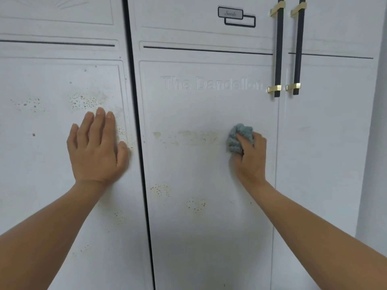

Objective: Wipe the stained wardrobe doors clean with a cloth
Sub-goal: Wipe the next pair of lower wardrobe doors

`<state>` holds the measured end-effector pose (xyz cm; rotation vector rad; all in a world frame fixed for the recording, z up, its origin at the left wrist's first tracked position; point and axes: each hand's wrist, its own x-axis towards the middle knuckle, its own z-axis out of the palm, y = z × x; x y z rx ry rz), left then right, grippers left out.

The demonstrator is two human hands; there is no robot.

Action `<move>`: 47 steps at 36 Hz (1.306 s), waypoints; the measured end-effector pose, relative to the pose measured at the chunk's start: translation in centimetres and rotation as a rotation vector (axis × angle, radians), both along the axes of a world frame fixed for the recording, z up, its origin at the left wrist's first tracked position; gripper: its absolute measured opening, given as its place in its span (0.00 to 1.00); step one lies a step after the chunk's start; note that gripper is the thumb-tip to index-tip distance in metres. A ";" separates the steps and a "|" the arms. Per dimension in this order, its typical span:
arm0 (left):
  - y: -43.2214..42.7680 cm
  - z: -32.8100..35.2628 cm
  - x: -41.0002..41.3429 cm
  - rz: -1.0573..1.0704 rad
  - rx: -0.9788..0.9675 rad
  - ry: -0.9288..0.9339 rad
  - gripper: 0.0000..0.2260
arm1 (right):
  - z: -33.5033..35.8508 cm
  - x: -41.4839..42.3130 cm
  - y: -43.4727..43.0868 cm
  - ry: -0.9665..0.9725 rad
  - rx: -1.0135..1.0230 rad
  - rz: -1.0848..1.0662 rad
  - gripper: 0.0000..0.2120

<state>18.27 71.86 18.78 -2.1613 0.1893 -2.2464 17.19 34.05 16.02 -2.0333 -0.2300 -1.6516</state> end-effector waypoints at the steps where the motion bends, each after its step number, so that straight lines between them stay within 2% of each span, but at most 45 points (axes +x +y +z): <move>1: 0.0 0.0 0.0 0.002 0.000 0.001 0.29 | -0.7 -0.3 0.2 -0.005 -0.026 -0.027 0.19; 5: 0.0 0.0 -0.1 -0.001 -0.006 0.010 0.29 | -0.2 -1.9 -1.0 0.001 -0.189 -0.034 0.21; 7: 0.0 0.0 -0.1 -0.002 -0.009 0.014 0.29 | 1.4 -2.1 -2.1 -0.011 -0.043 -0.031 0.20; 10: 0.0 0.0 -0.1 -0.002 -0.009 0.024 0.29 | 3.7 -2.1 -3.7 0.002 0.351 -0.079 0.21; 13: -0.1 0.0 0.0 0.000 -0.009 0.017 0.29 | 3.6 -1.9 -3.0 0.070 0.400 -0.084 0.24; 16: 0.0 -0.1 0.0 0.004 -0.012 0.004 0.29 | 1.6 -2.1 0.0 0.049 0.282 -0.031 0.25; 21: -0.1 0.0 0.0 0.002 -0.012 0.005 0.29 | -2.5 -3.2 1.9 0.035 -0.250 0.059 0.20; 23: -0.1 0.0 -0.1 -0.006 -0.018 0.012 0.29 | -2.2 -3.9 1.4 0.091 -0.301 0.069 0.19; 25: -0.1 0.0 -0.1 -0.006 -0.016 0.009 0.29 | -0.9 -4.1 1.0 0.001 -0.099 0.095 0.12; 27: -0.1 0.0 0.0 -0.011 -0.018 0.009 0.30 | 0.8 -3.5 0.5 -0.106 0.151 -0.018 0.19; 29: 0.0 0.0 0.1 -0.013 -0.015 0.004 0.30 | 1.6 -2.5 0.2 -0.054 0.303 -0.106 0.27; 31: 0.1 0.0 0.2 -0.003 -0.007 -0.011 0.29 | 1.0 -1.5 0.7 -0.017 0.321 -0.118 0.26; 33: 0.3 -0.1 0.3 -0.001 -0.002 -0.012 0.29 | -0.4 -1.4 2.1 -0.010 0.235 -0.080 0.22; 36: 0.2 -0.1 0.2 0.004 -0.003 -0.016 0.29 | -3.5 -2.0 2.8 0.000 -0.056 0.057 0.06; 38: 0.0 -0.1 0.2 -0.003 -0.004 -0.009 0.29 | -4.5 -3.2 2.6 0.027 -0.264 0.056 0.11; 39: 0.0 -0.1 0.1 -0.007 -0.007 -0.004 0.29 | -4.1 -3.3 2.1 -0.017 -0.293 0.052 0.13; 41: 0.0 0.0 0.0 -0.014 -0.016 0.011 0.30 | -2.3 -3.8 0.8 -0.081 -0.175 0.114 0.04; 45: 0.1 -0.1 0.1 -0.010 -0.014 0.010 0.30 | 2.4 -3.2 -3.7 -0.171 0.312 -0.045 0.13; 47: 0.1 -0.1 0.1 -0.009 -0.010 0.012 0.30 | 2.5 -1.9 -5.7 -0.084 0.378 -0.131 0.22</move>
